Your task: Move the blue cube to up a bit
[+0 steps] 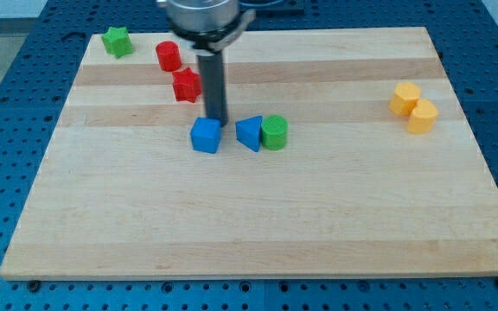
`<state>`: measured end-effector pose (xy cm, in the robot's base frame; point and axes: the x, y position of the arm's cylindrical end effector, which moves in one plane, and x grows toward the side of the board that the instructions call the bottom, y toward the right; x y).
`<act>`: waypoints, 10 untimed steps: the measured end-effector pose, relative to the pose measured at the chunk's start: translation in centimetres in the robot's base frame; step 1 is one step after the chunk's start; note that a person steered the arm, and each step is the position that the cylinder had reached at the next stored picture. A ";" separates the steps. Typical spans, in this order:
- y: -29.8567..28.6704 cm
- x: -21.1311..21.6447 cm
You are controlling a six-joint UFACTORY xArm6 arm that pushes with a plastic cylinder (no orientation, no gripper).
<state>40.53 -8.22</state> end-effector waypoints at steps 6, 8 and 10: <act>-1.7 4.8; -0.3 3.2; -1.5 1.9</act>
<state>42.41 -9.70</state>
